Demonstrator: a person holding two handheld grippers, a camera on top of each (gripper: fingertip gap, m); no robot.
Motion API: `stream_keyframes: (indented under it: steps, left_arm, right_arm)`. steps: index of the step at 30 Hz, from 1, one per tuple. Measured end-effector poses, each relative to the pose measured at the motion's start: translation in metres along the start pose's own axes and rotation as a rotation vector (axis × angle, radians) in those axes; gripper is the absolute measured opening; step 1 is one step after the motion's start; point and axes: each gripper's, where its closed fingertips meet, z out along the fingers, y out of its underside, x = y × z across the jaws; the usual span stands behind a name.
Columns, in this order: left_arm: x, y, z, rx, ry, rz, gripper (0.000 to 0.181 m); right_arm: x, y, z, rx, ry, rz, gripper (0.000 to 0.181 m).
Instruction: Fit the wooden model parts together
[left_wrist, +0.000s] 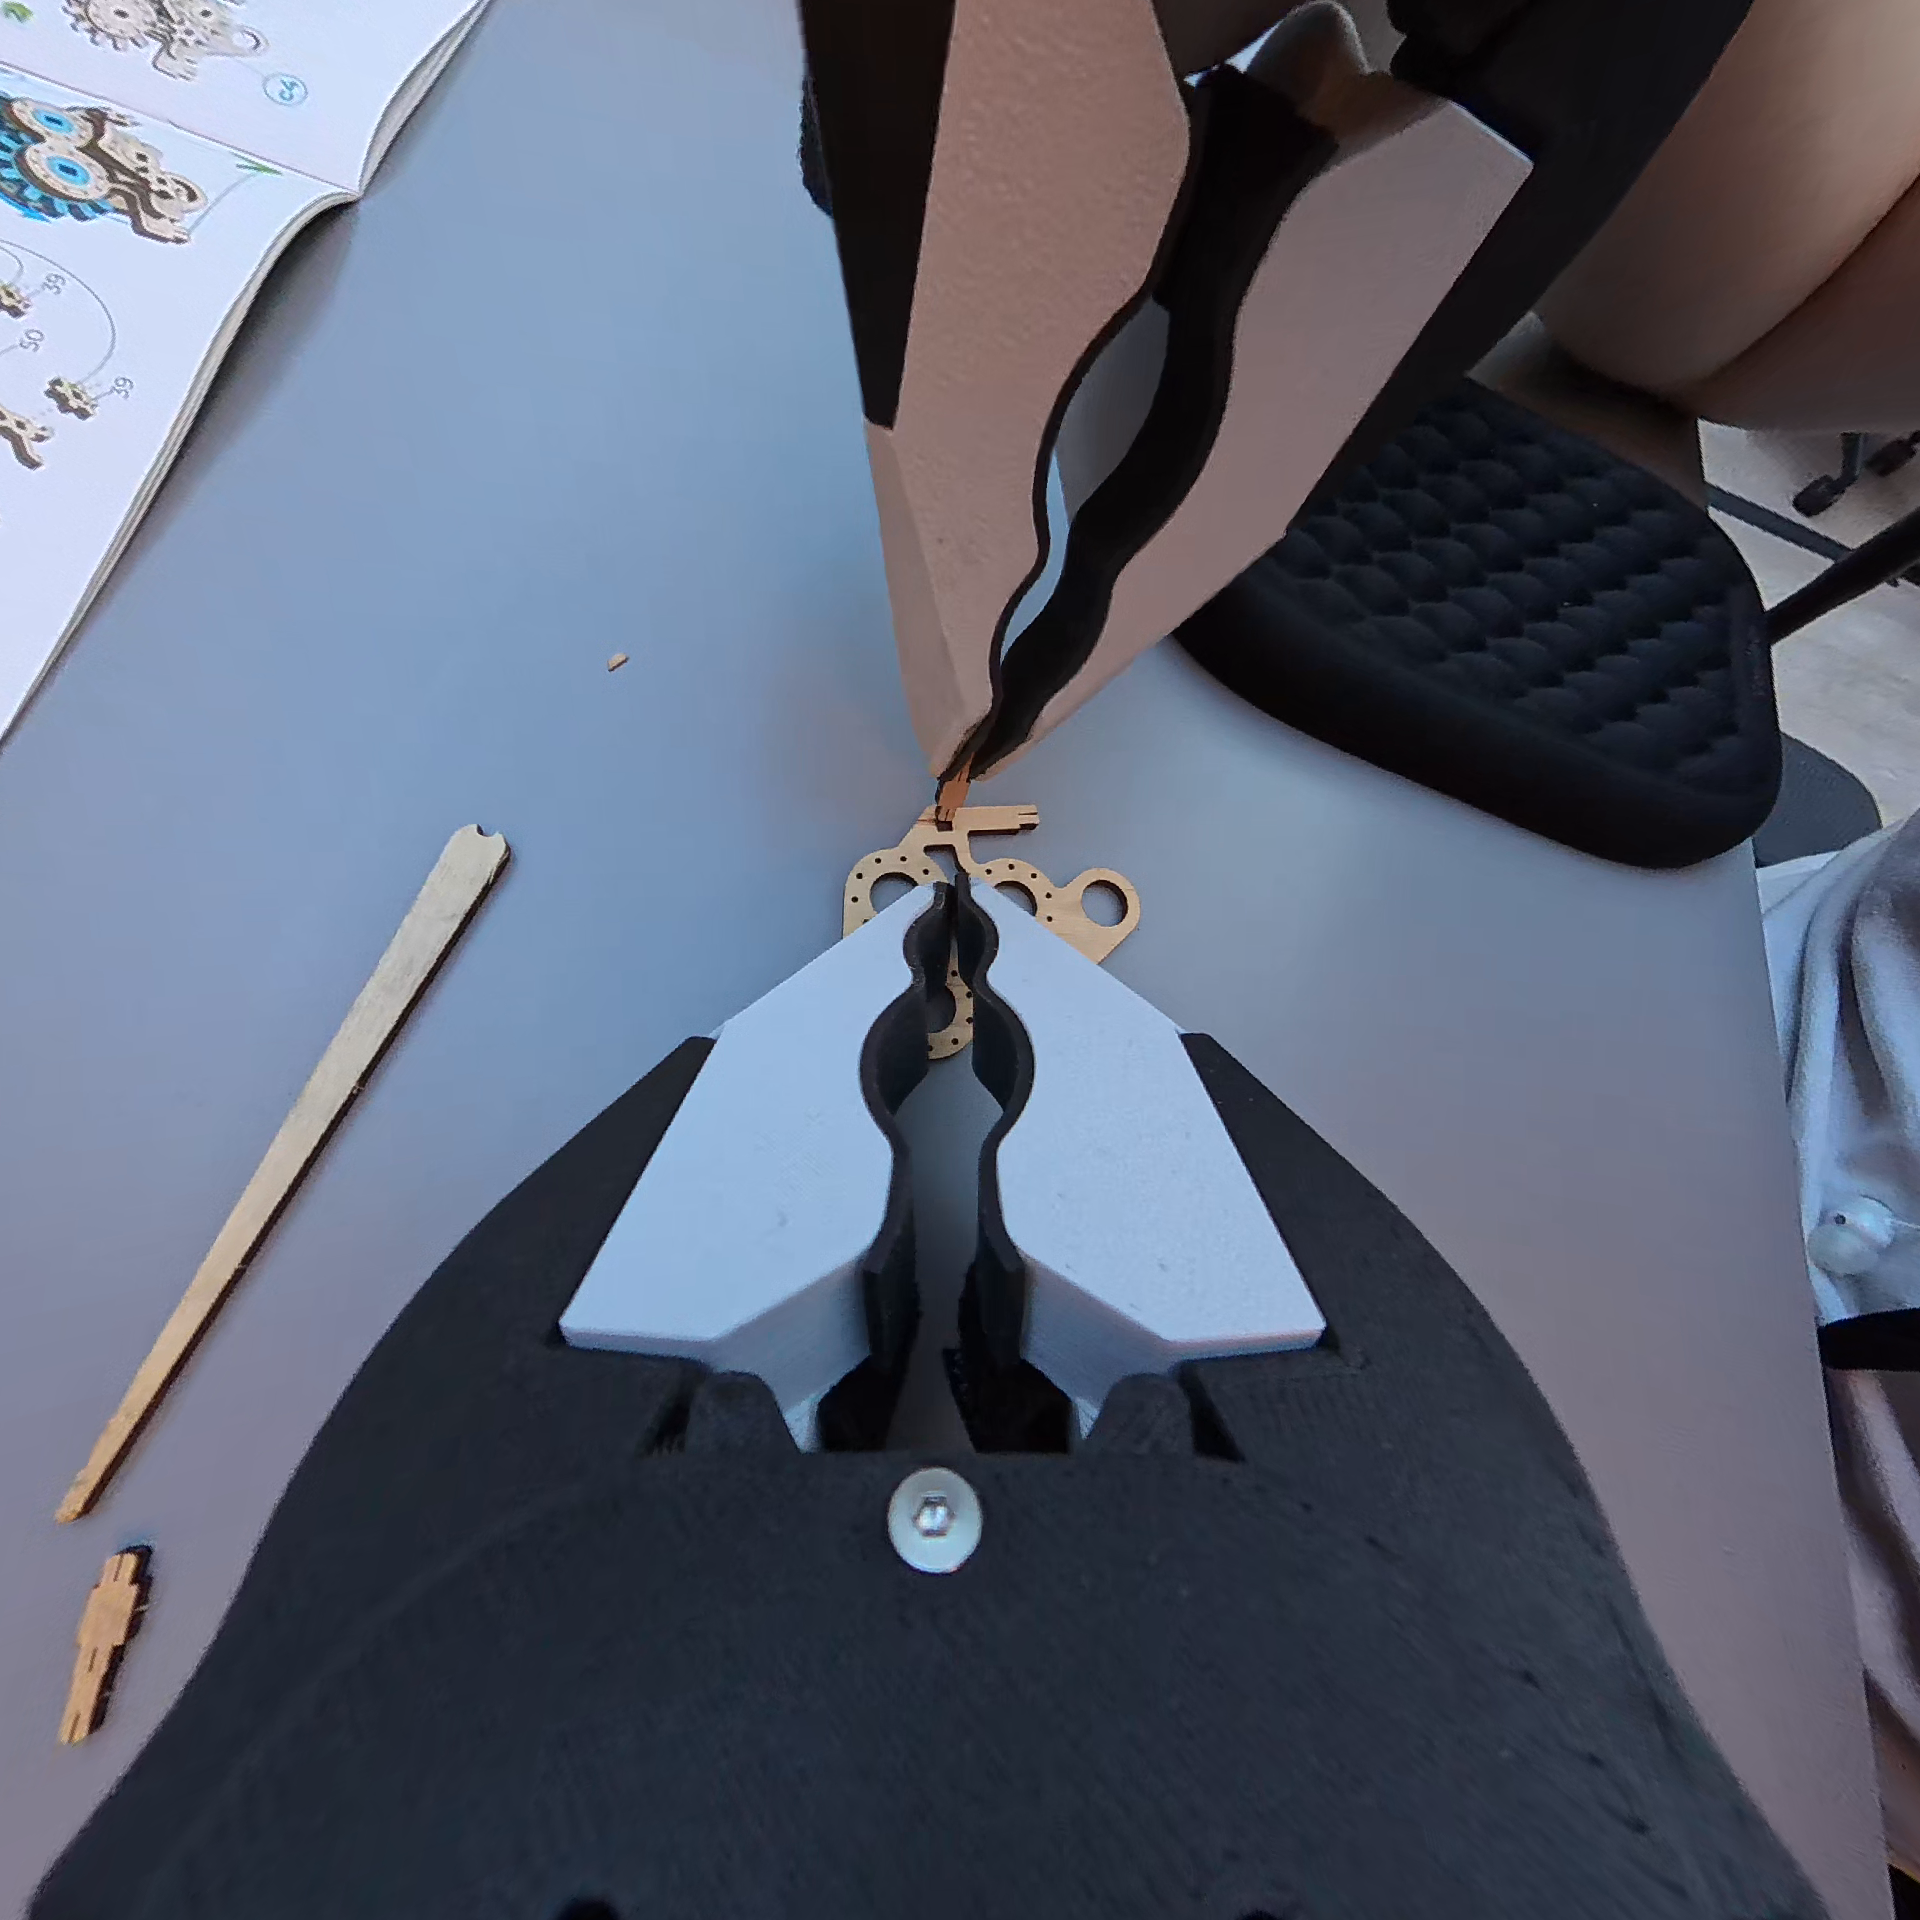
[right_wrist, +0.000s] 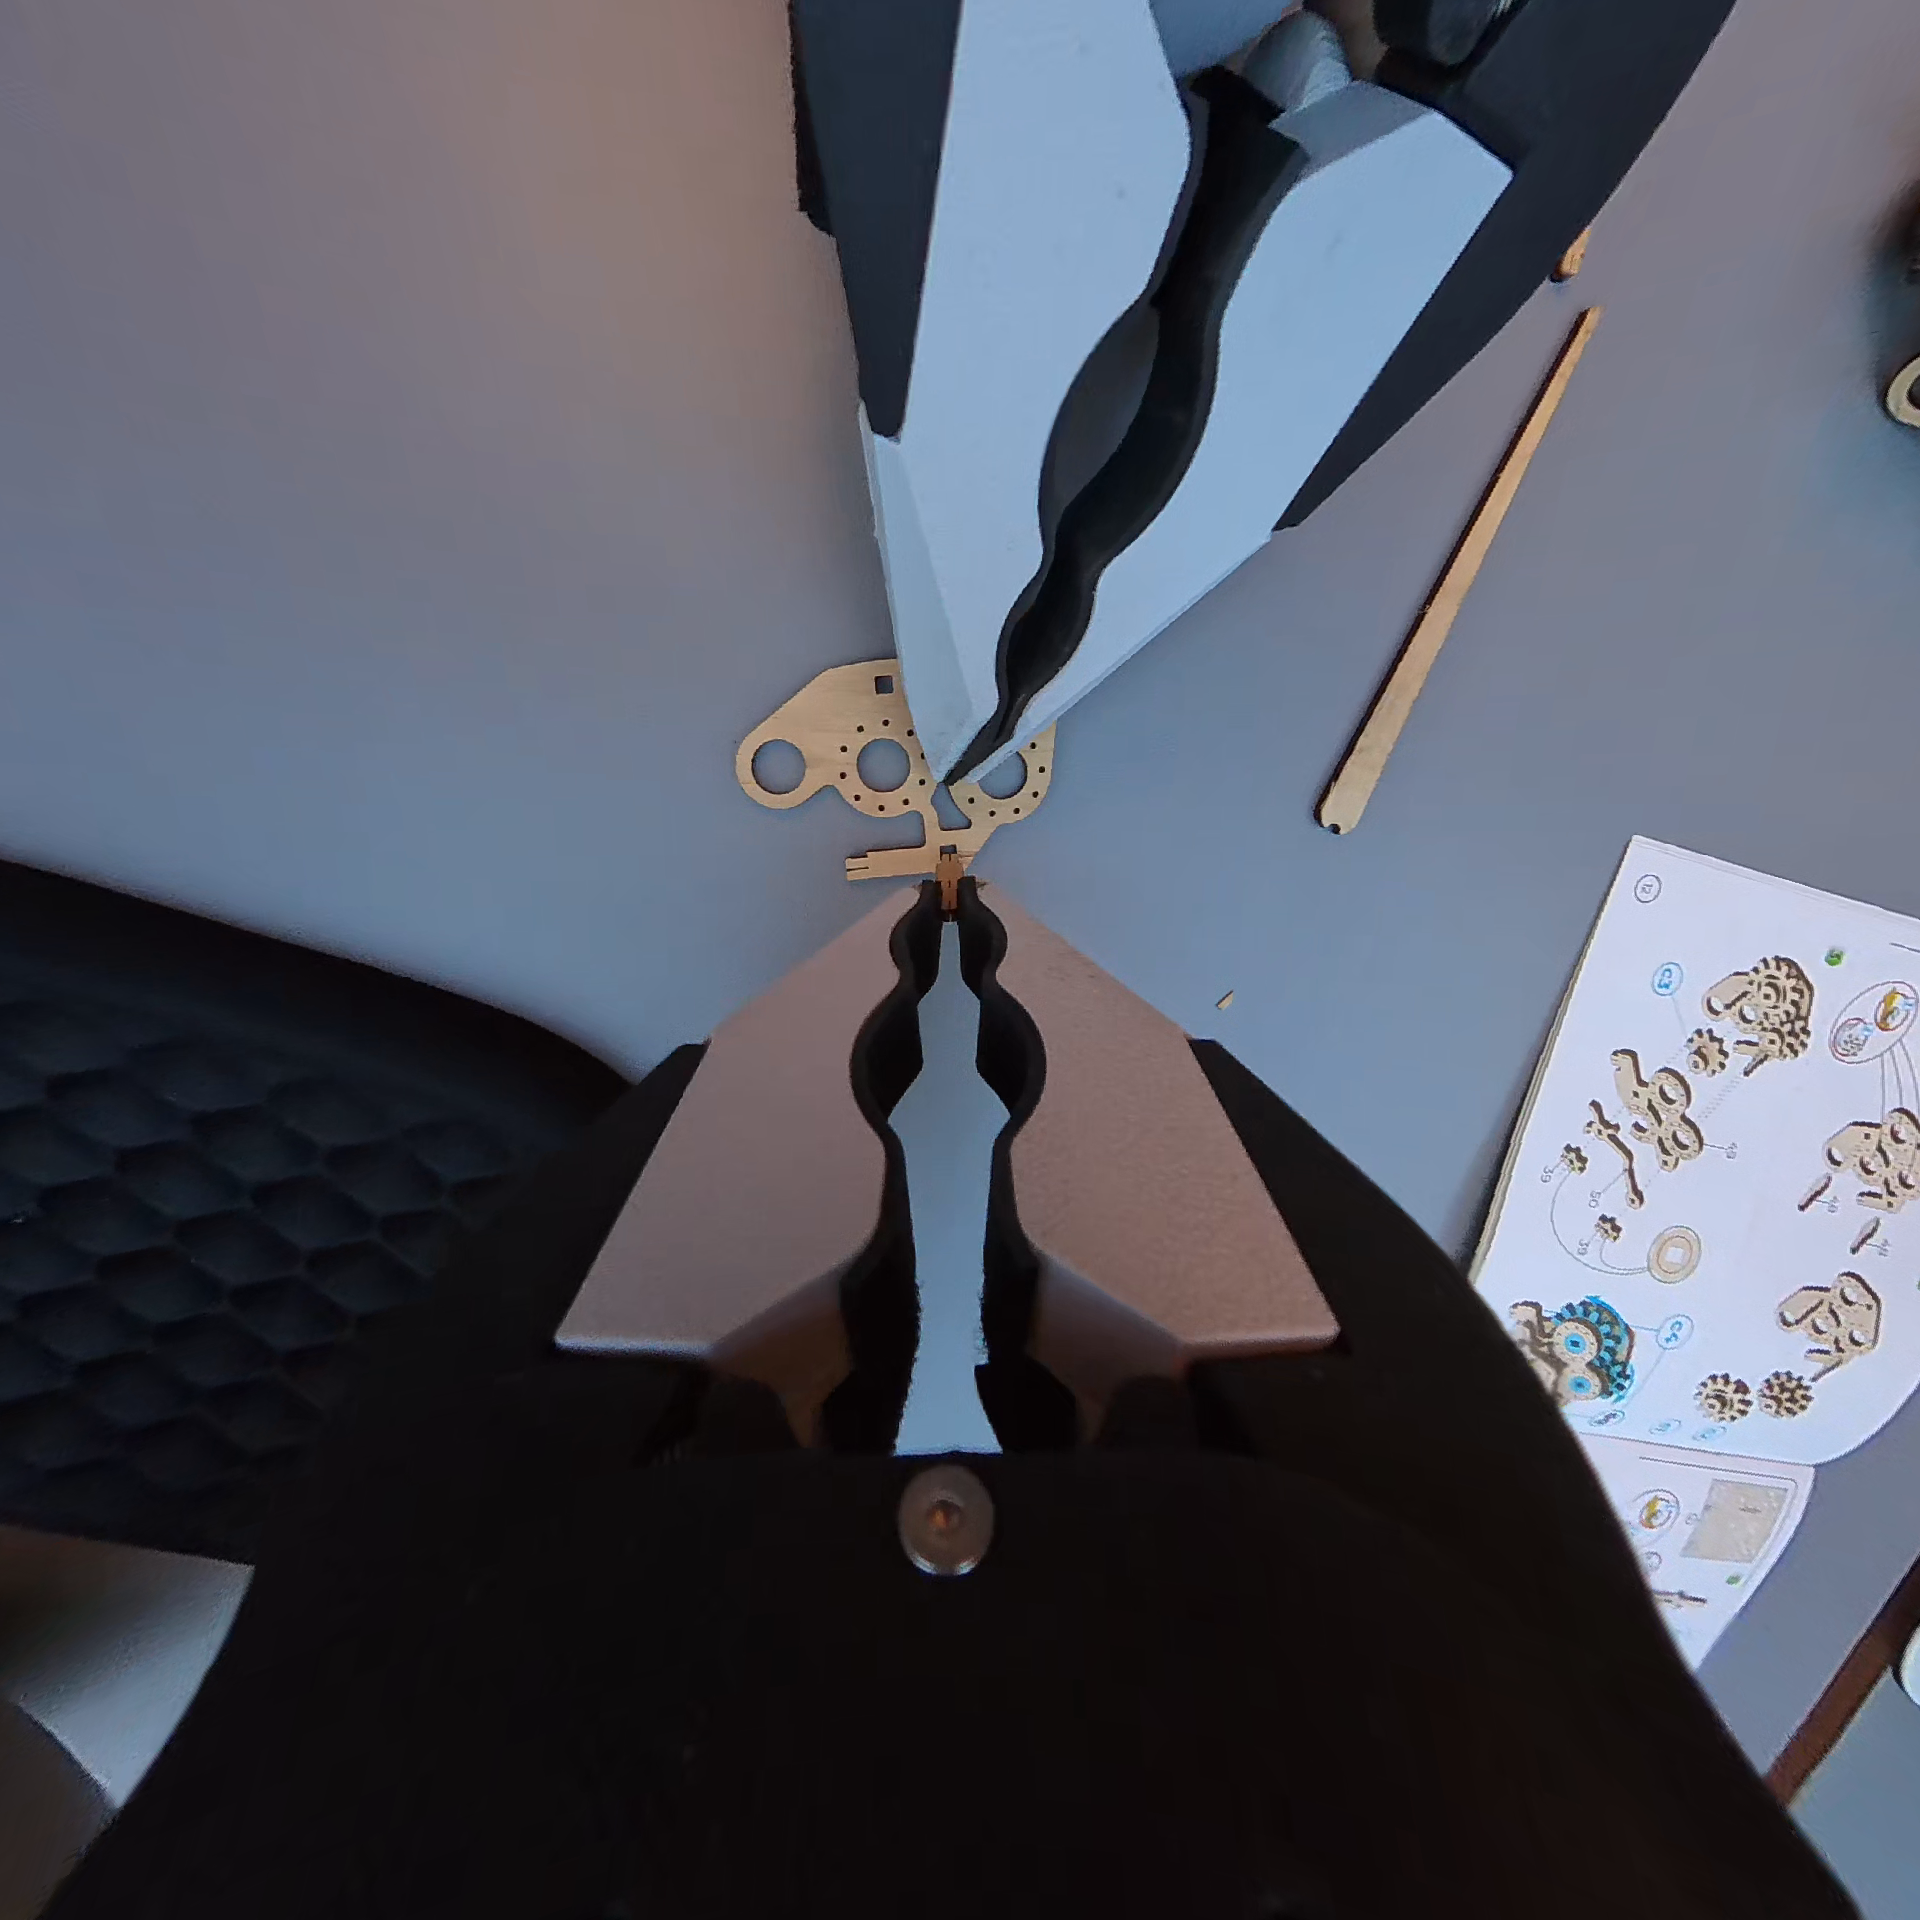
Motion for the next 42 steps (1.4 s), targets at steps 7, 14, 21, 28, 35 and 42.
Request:
stream_keyframes:
  steps: [7,14,21,28,35,42]
  left_arm:
    - [0.0024,-0.0001,0.0003,0.0,0.025,-0.006,0.001]
    - [0.0021,-0.0001,0.0005,0.0,0.016,0.001,0.001]
    - [0.0012,-0.0002,0.0006,-0.001,0.013,-0.004,0.0]
    - [0.0009,-0.0002,0.0007,-0.001,0.007,-0.002,0.0]
    - [0.0043,0.0,0.0021,-0.006,0.019,0.013,0.0]
    - [0.0043,0.0002,0.0023,-0.007,-0.007,0.045,0.0]
  right_arm:
    - [-0.0005,-0.0057,0.0023,-0.039,-0.028,-0.06,0.002]
    - [-0.0008,-0.0051,0.0025,-0.038,-0.051,-0.057,0.002]
    - [-0.0005,-0.0045,0.0027,0.001,-0.078,-0.005,0.002]
    - [-0.0002,-0.0027,0.0027,0.012,-0.097,0.028,0.002]
    - [-0.0009,-0.0023,0.003,0.004,-0.104,0.039,0.002]
    - [-0.0012,-0.0022,0.0034,-0.022,-0.095,0.051,0.002]
